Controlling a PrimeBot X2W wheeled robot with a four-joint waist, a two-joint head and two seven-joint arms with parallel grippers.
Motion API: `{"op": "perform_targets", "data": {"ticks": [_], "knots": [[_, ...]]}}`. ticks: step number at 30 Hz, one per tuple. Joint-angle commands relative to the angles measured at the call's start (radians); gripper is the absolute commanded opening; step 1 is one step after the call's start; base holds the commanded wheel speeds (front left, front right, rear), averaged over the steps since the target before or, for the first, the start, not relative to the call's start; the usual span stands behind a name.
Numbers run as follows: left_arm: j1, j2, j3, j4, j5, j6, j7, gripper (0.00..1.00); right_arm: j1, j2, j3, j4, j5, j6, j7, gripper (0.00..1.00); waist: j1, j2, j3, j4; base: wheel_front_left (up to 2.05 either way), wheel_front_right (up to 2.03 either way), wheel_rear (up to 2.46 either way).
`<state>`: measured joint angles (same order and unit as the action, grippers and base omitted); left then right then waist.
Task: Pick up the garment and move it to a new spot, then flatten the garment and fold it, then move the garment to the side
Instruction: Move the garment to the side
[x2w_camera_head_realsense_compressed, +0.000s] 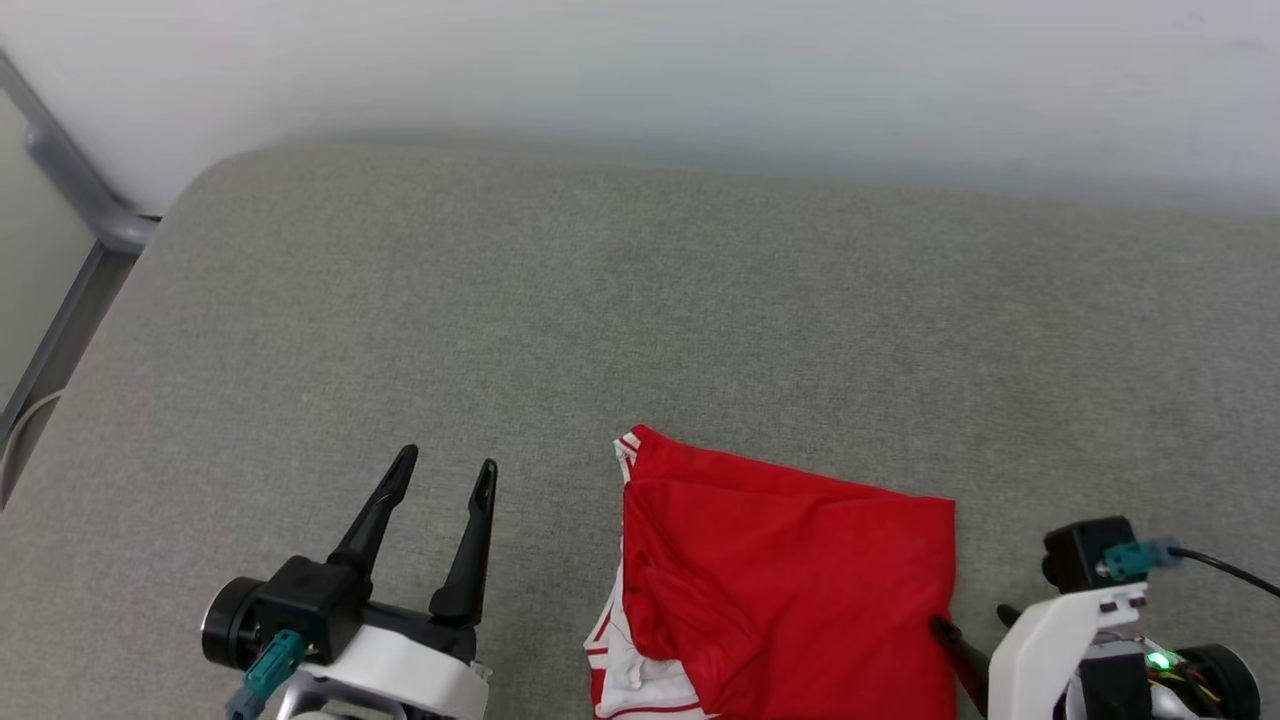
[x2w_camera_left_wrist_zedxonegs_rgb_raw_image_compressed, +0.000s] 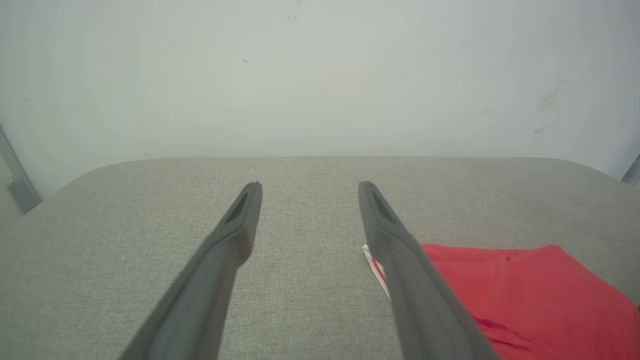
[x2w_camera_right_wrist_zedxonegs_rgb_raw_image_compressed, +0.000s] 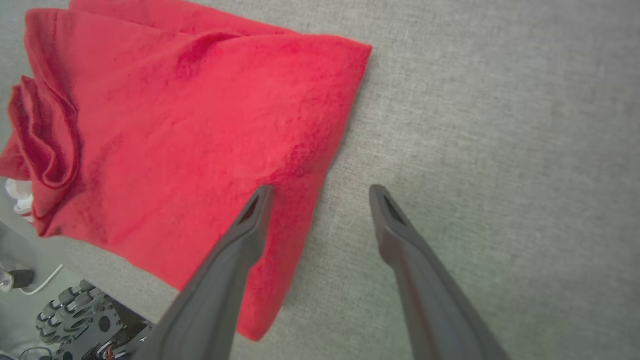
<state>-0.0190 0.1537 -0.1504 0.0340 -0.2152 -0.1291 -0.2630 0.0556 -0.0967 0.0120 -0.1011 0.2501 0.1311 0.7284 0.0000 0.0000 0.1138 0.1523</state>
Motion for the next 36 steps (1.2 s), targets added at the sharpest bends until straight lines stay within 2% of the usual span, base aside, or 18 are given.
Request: {"op": "perform_targets", "data": {"ticks": [1,12,14,19,25,31,32,36], "knots": [[-0.02,0.002,-0.005,0.002,0.004,-0.001,-0.002,1.0,-0.026,0.006,0.002,0.009,-0.005,-0.001,0.018,1.0,0.0,0.0,0.019,0.016,0.0,0.0,0.0],[-0.057,-0.002,-0.038,0.006,-0.001,-0.002,-0.002,1.0,-0.095,0.015,0.062,0.178,-0.025,-0.001,0.084,1.0,0.0,0.0,0.069,0.062,0.0,0.0,0.0],[-0.063,-0.001,-0.04,0.008,-0.002,-0.002,-0.002,1.0,-0.116,0.003,0.084,0.242,-0.022,-0.001,0.059,0.0,0.0,0.0,0.074,0.062,0.0,0.0,0.0],[-0.054,0.004,-0.037,0.009,-0.001,-0.002,-0.002,1.0,-0.157,-0.04,0.113,0.256,-0.032,-0.002,0.0,0.0,0.0,0.0,0.065,0.03,0.0,0.0,0.0],[-0.035,-0.003,-0.024,-0.001,-0.009,-0.002,-0.002,1.0,-0.191,-0.138,0.185,0.194,-0.055,-0.001,-0.037,0.0,0.0,0.0,0.045,-0.045,0.0,0.0,0.0],[-0.03,0.0,-0.043,-0.023,-0.007,-0.002,-0.002,1.0,-0.227,-0.315,0.261,0.094,-0.056,-0.001,-0.007,0.0,0.0,0.0,0.049,-0.155,0.0,0.0,0.0],[-0.03,0.0,-0.043,-0.023,-0.007,-0.002,-0.002,1.0,-0.227,-0.315,0.261,0.094,-0.056,-0.001,-0.007,0.0,0.0,0.0,0.049,-0.155,0.0,0.0,0.0],[-0.049,0.004,-0.06,-0.057,0.002,-0.002,-0.002,1.0,-0.271,-0.461,0.283,0.04,-0.04,-0.001,0.012,0.0,0.0,0.0,0.083,-0.235,0.0,0.0,0.0]]}}
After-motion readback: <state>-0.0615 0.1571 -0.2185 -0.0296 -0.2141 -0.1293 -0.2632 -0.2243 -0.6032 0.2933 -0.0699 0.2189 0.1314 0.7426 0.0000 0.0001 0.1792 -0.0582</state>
